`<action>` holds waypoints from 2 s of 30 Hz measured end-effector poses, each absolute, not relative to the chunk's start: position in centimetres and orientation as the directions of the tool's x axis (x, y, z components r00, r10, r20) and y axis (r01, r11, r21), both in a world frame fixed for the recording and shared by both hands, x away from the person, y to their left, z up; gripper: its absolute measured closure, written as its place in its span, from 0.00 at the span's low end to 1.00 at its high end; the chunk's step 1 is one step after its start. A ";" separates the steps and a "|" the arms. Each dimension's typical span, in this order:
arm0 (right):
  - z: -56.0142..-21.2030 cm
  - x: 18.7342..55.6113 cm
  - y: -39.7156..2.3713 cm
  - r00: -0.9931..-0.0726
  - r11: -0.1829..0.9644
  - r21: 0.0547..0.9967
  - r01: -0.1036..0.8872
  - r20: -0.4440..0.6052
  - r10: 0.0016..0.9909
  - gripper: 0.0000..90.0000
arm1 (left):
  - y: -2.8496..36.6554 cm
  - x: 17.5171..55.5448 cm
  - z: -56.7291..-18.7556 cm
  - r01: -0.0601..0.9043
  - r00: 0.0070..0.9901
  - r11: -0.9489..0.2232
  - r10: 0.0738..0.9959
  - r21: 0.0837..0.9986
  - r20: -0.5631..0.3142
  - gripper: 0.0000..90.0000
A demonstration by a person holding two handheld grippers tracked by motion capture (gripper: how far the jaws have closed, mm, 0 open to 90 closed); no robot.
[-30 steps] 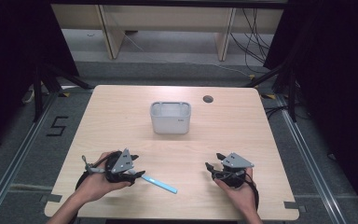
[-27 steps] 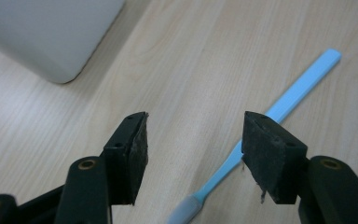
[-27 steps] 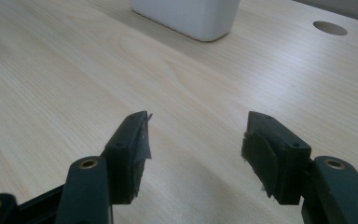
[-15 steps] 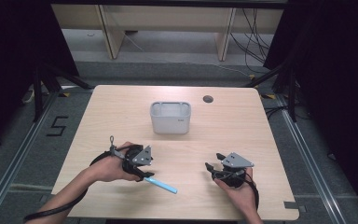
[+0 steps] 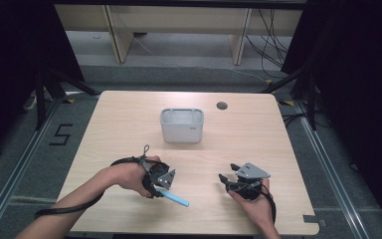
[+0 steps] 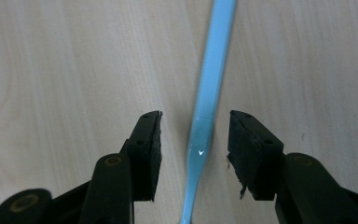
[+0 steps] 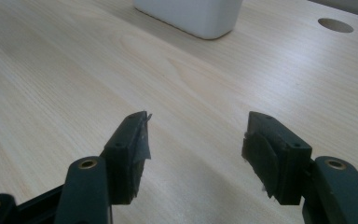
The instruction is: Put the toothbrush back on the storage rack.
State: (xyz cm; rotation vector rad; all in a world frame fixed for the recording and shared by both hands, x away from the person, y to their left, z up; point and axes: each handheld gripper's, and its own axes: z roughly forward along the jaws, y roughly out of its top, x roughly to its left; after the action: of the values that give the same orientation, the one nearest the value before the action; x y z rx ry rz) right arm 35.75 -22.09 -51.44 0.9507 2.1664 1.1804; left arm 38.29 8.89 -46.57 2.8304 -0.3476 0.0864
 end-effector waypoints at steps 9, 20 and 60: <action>-51.5 35.8 -22.1 -0.638 0.389 0.858 0.335 -0.097 0.764 0.45 | 7.8 38.8 -47.4 -0.328 0.944 -0.928 -0.328 0.177 0.028 0.67; -51.5 35.8 -22.0 -0.639 0.386 0.857 0.341 -0.090 0.764 0.45 | 8.5 39.5 -47.6 -0.337 0.941 -0.929 -0.339 0.155 0.008 0.70; -50.3 35.6 -21.0 -0.732 0.446 0.830 0.335 -0.069 0.678 0.48 | 9.2 39.5 -46.3 -0.292 0.956 -0.946 -0.294 0.139 0.010 0.87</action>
State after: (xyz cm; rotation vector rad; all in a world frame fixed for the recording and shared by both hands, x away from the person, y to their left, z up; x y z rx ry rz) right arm 35.59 -21.02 -50.28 0.8558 2.3095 1.1960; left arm 39.46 9.16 -46.31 2.9683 -0.4471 -0.0163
